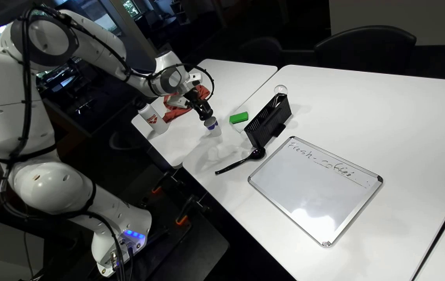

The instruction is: Put the lid from the cup on the table

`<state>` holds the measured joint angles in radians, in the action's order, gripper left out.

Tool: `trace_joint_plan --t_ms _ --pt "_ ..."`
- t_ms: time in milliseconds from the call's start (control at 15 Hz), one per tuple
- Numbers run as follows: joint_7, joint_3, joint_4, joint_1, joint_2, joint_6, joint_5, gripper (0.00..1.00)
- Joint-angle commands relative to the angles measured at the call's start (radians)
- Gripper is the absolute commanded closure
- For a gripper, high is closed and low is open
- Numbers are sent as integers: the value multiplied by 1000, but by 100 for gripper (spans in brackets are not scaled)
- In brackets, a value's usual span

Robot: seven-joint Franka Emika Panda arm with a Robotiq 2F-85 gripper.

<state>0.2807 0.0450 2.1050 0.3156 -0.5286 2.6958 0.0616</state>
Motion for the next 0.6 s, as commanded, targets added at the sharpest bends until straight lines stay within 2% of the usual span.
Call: trace_joint_plan --t_ms 0,533 --pt "19 -10 85 16 118 -37 21 23" --pt "89 -43 317 -18 378 -28 71 22"
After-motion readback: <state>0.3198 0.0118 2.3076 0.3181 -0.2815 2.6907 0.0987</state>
